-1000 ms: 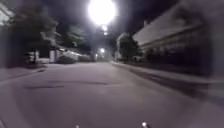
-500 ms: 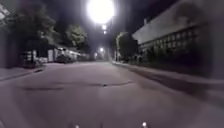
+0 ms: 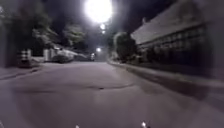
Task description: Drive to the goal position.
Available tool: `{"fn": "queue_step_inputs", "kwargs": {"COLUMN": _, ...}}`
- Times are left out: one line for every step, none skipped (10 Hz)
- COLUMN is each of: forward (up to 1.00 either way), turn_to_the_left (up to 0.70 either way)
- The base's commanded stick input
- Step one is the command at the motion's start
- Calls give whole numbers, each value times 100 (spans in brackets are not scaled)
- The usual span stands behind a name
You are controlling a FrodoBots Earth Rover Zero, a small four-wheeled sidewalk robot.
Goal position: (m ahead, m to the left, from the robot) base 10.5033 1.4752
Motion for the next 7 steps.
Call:
{"fn": "queue_step_inputs", "kwargs": {"forward": 50, "turn_to_the_left": 0}}
{"fn": "queue_step_inputs", "kwargs": {"forward": 50, "turn_to_the_left": 0}}
{"fn": "queue_step_inputs", "kwargs": {"forward": 50, "turn_to_the_left": 0}}
{"fn": "queue_step_inputs", "kwargs": {"forward": 50, "turn_to_the_left": 0}}
{"fn": "queue_step_inputs", "kwargs": {"forward": 50, "turn_to_the_left": 0}}
{"fn": "queue_step_inputs", "kwargs": {"forward": 50, "turn_to_the_left": 0}}
{"fn": "queue_step_inputs", "kwargs": {"forward": 50, "turn_to_the_left": 0}}
